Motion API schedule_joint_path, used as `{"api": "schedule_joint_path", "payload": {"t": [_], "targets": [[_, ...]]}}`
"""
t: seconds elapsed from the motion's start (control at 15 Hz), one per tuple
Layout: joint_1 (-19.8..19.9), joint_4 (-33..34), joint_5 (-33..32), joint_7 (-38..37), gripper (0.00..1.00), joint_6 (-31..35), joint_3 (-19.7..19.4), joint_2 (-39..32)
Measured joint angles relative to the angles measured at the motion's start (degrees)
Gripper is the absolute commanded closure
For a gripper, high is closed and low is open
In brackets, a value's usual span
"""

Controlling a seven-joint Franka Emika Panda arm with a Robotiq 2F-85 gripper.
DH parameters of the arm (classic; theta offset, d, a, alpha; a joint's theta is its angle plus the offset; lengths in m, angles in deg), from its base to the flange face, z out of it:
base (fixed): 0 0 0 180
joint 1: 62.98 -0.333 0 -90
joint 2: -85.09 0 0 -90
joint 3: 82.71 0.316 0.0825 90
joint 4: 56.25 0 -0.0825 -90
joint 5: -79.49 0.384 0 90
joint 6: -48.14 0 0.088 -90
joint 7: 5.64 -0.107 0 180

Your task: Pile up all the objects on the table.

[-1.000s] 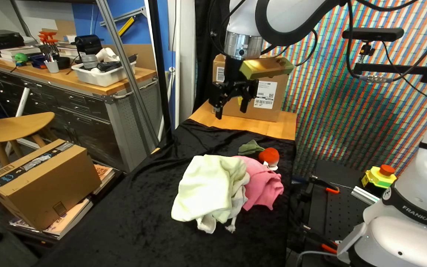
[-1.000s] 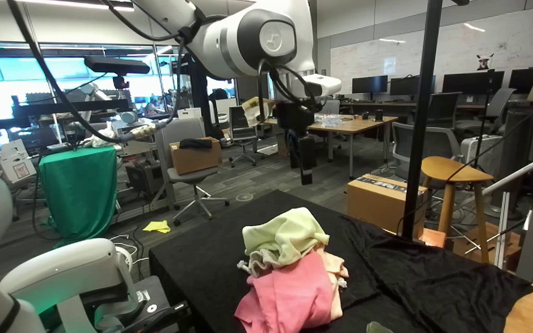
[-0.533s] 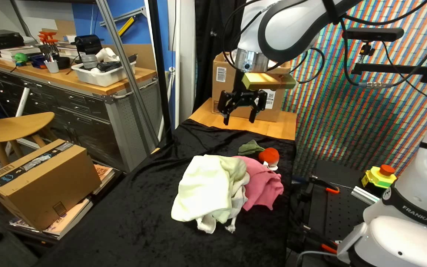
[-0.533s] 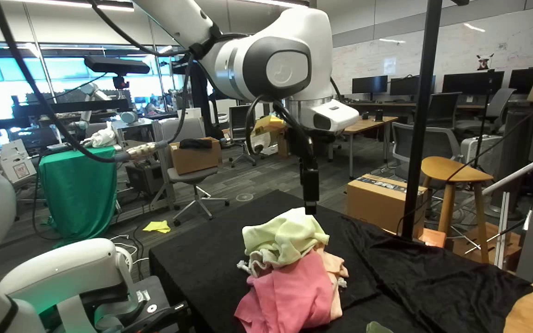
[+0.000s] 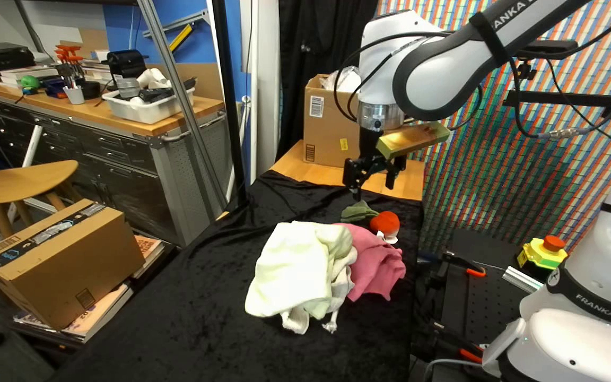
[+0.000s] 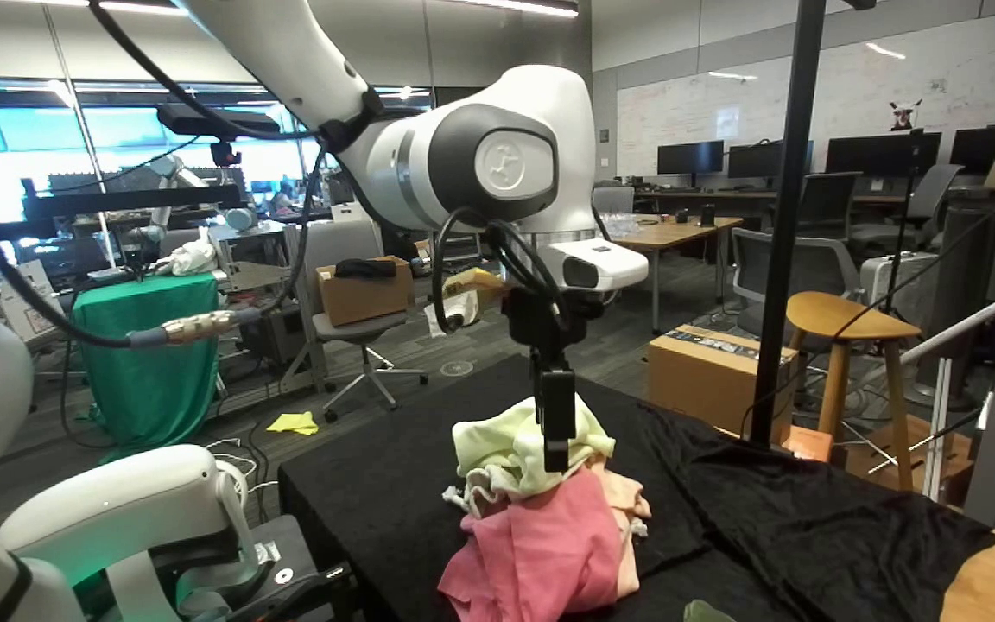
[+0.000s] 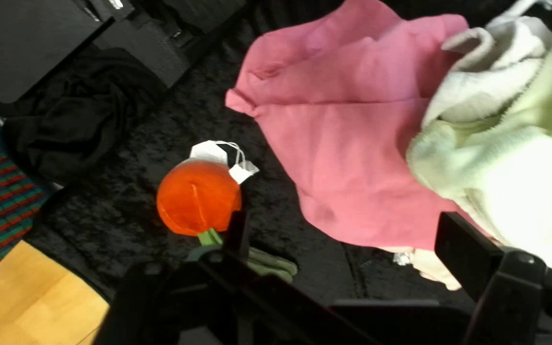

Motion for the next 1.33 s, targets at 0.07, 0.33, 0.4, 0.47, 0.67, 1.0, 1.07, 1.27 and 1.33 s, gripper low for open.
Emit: {"api": "schedule_joint_path", "payload": {"t": [0.07,0.33,0.4,0.47,0.67,1.0,1.07,1.27,1.33], "targets": [[0.43,-0.59,-1.94,0.58,0.0,-0.81,-0.04,0.4],[2.38,-2.54,-8.31,3.5,0.0,-1.44,-0.56,1.16],[2.76,-2.94,-9.22,4.57,0.0,-1.3,-0.8,1.16],[3.06,-3.33,-9.84,5.76,0.0,-1.07,-1.08,1.16],[3.84,-4.62,-10.91,9.0,0.0,-0.05,-1.87,1.13],[5.57,-6.78,-13.07,10.45,0.0,6.06,-2.97,1.11],[6.0,-7.15,-13.22,10.62,0.0,7.1,-3.25,1.1],[7.74,-8.9,-14.49,12.73,0.0,10.78,-4.75,1.09],[8.49,-9.65,-15.04,13.98,0.0,12.29,-5.48,1.07]]}}
